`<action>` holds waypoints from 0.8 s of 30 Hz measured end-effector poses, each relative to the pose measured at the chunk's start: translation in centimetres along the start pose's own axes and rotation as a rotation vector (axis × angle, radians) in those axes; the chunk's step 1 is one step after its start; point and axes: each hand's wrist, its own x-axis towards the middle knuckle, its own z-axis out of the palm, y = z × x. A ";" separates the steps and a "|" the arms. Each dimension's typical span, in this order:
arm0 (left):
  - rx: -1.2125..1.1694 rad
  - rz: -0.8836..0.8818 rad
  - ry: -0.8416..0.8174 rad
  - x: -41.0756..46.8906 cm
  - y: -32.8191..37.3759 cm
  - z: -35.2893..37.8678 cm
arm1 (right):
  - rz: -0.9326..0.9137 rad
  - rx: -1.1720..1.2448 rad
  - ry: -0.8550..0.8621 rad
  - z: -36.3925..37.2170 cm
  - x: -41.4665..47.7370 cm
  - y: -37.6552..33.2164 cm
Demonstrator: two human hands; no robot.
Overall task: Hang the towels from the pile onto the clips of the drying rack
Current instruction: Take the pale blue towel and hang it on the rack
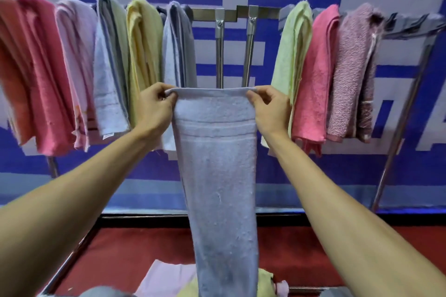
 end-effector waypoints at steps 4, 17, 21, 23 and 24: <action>0.090 0.030 -0.035 -0.9 -1.3 0.9 | 0.018 -0.051 -0.013 -0.6 -0.3 1.4; 0.054 -0.470 -0.242 -9.3 -12.9 4.3 | 0.306 -0.401 -0.299 -2.1 -7.7 11.4; -0.001 -0.709 -0.343 -14.3 -16.5 4.7 | 0.382 -0.485 -0.415 -2.3 -11.8 15.2; -0.047 -0.836 -0.400 -16.3 -17.7 4.9 | 0.396 -0.531 -0.506 -2.4 -13.9 17.2; -0.057 -0.869 -0.421 -16.7 -18.1 5.1 | 0.396 -0.546 -0.545 -2.4 -14.6 18.0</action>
